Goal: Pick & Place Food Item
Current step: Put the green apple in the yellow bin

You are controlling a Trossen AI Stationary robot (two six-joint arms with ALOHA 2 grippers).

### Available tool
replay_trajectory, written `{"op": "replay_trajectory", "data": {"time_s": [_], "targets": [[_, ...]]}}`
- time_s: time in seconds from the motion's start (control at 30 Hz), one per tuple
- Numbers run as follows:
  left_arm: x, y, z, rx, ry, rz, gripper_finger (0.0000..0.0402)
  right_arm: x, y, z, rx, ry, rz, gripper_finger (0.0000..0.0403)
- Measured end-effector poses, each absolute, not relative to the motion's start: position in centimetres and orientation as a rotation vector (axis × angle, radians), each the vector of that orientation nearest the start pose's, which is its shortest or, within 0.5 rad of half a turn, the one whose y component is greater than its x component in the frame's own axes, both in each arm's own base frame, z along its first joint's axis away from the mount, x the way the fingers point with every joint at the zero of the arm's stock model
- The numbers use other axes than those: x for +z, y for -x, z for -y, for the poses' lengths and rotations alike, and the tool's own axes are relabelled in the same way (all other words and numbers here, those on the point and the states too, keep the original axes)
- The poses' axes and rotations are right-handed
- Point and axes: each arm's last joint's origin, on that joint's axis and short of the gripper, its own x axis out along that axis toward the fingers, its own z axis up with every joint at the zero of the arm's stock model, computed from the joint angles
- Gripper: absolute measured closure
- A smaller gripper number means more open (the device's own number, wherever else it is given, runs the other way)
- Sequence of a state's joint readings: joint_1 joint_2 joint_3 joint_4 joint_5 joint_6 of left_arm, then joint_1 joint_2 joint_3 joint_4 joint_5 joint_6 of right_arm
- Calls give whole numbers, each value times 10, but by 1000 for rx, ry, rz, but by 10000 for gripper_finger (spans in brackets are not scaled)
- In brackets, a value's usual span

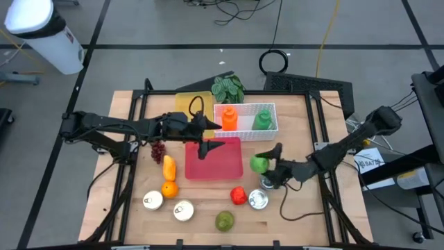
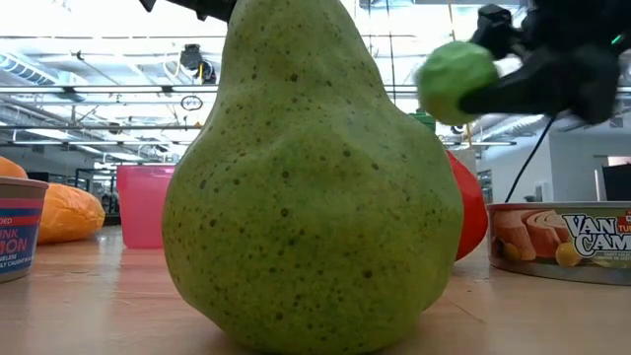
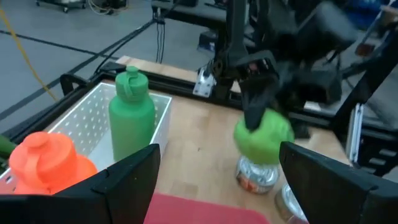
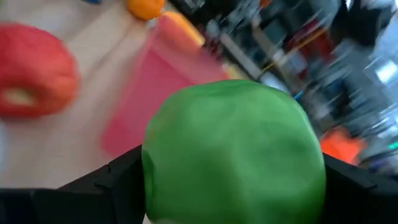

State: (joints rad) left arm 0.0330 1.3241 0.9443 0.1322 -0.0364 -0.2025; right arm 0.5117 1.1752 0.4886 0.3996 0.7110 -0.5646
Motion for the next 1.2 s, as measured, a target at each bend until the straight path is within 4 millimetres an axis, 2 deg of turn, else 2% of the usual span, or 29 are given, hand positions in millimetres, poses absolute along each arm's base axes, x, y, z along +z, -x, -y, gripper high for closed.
{"op": "replay_trajectory", "data": {"time_s": [0.13,0.27,0.43,0.57,0.7,1.0,1.2], "targets": [[301,-300,-8,91,254,-230,62,198,-228,-93,-188,921,-211,87],[291,-309,-2,71,267,-244,62,187,-244,-93,-225,1112,-193,87],[276,-326,7,31,242,-234,62,185,-257,-94,-337,1289,-169,87],[269,-333,15,-5,140,-225,62,189,-260,-95,-393,1369,-148,87],[263,-337,24,-41,25,-231,62,193,-259,-95,-424,1328,-108,87],[252,-345,43,-118,-288,-209,62,214,-253,-92,-498,1072,50,87],[256,-346,57,-22,-584,-173,62,216,-253,-93,-412,969,150,87]]}}
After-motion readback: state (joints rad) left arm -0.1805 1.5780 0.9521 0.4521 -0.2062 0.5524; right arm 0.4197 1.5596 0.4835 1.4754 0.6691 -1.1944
